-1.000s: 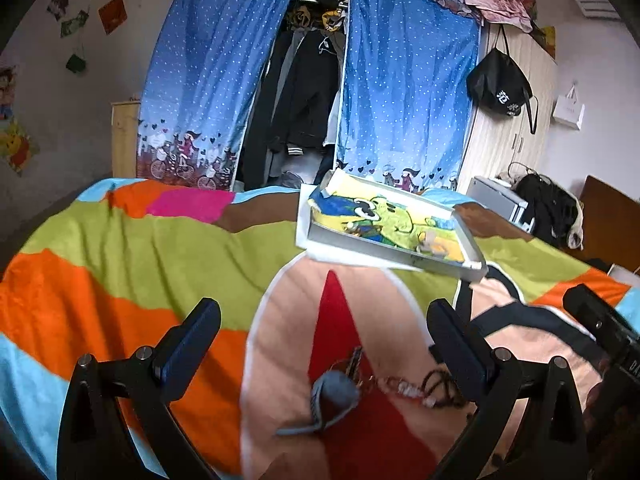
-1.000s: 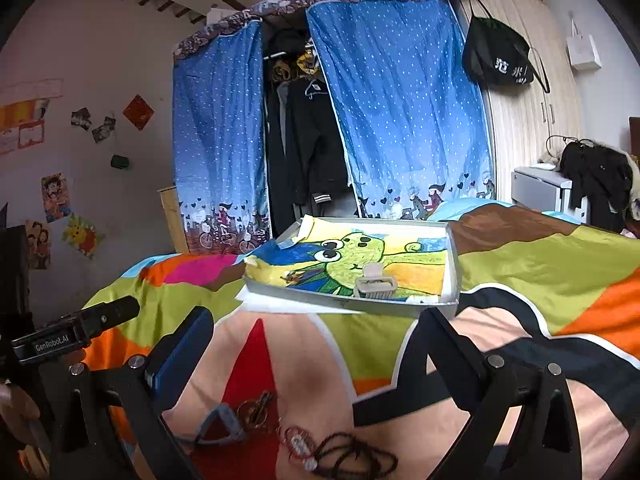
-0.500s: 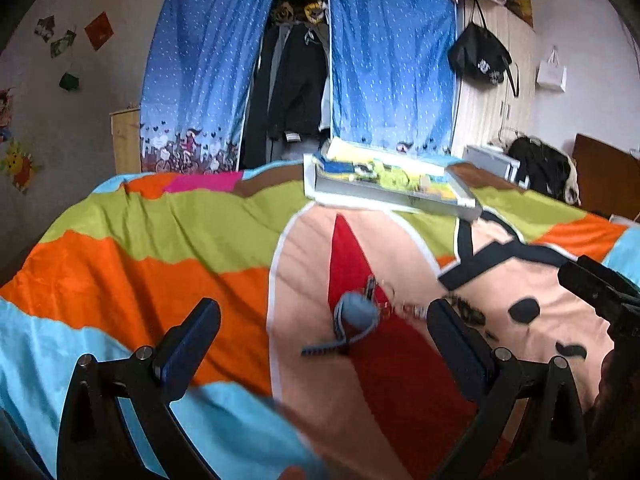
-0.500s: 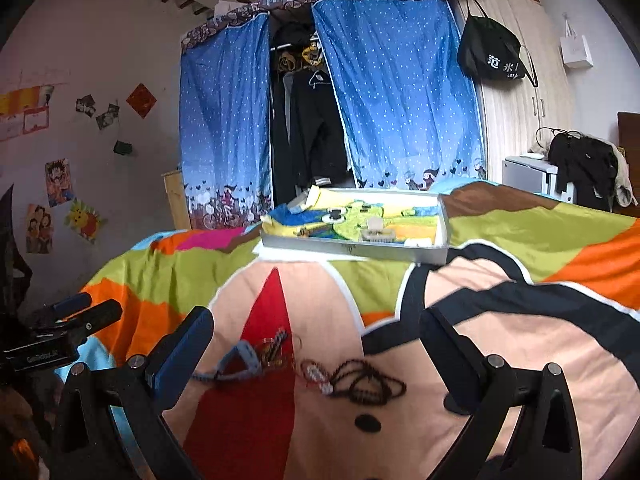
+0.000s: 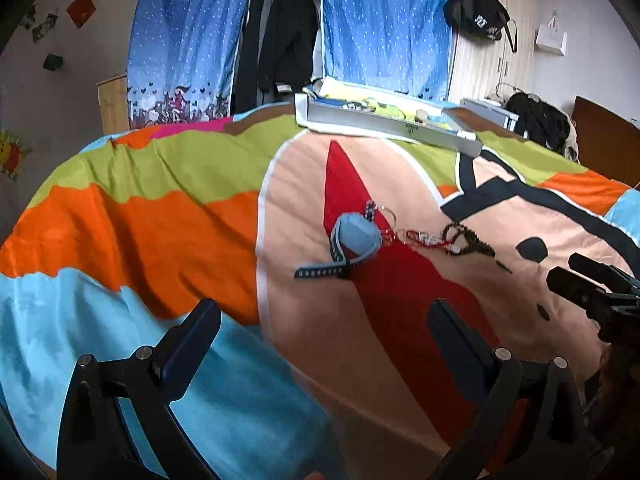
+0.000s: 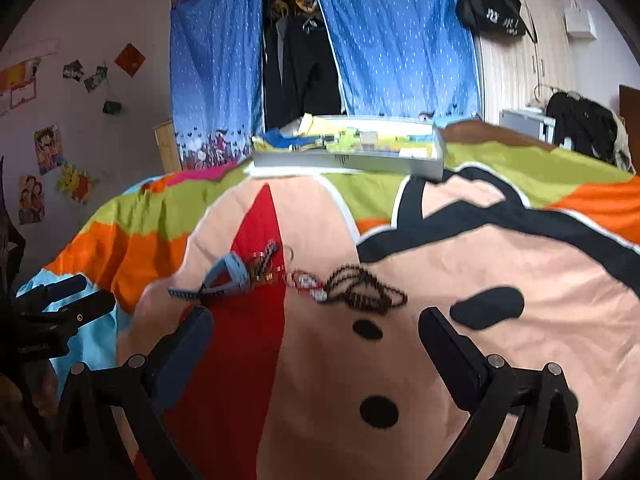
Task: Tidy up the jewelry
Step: 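Move both tools back over the remaining jewelry, then grasp the blue-band watch with the left tool while the right grasps the black bead necklace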
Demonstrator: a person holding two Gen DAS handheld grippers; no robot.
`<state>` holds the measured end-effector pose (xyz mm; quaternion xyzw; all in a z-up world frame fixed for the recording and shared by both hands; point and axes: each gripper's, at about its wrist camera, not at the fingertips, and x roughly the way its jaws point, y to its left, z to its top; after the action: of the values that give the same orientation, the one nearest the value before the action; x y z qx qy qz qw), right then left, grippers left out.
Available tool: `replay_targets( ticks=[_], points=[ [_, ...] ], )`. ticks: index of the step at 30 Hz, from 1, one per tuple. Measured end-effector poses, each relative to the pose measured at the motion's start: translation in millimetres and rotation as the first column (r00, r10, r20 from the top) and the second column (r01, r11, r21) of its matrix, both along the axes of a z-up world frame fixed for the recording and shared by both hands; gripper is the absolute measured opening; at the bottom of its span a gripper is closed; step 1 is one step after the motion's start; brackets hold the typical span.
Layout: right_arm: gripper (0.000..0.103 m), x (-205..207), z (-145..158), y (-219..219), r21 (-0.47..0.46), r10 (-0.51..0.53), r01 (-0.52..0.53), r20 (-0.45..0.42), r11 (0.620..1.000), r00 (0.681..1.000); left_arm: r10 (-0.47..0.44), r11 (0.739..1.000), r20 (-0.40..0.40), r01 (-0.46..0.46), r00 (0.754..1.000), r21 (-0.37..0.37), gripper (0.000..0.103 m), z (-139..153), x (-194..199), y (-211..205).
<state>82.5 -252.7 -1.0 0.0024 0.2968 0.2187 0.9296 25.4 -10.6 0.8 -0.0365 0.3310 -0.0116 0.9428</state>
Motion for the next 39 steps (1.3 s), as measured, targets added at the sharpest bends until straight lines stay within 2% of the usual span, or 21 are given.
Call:
replay_targets(
  ticks=[11, 22, 29, 39],
  points=[
    [0.103, 13, -40, -3, -0.020, -0.022, 0.020, -0.131, 1.000, 0.991, 0.006, 1.000, -0.071, -0.007, 0.997, -0.007, 0.101, -23, 13, 3],
    [0.103, 30, -55, -9, -0.009, -0.042, 0.041, -0.186, 0.999, 0.982, -0.004, 1.000, -0.078, 0.005, 0.997, 0.010, 0.101, -27, 37, 7],
    [0.103, 57, -61, -16, -0.002, -0.054, 0.055, -0.220, 0.998, 0.974, -0.052, 0.998, -0.073, 0.054, 0.996, 0.035, 0.101, -29, 70, 9],
    [0.103, 109, -75, -11, 0.008, 0.040, -0.040, -0.342, 0.999, 0.939, -0.152, 0.987, -0.172, 0.158, 0.973, 0.027, 0.101, -46, 126, 14]
  ],
)
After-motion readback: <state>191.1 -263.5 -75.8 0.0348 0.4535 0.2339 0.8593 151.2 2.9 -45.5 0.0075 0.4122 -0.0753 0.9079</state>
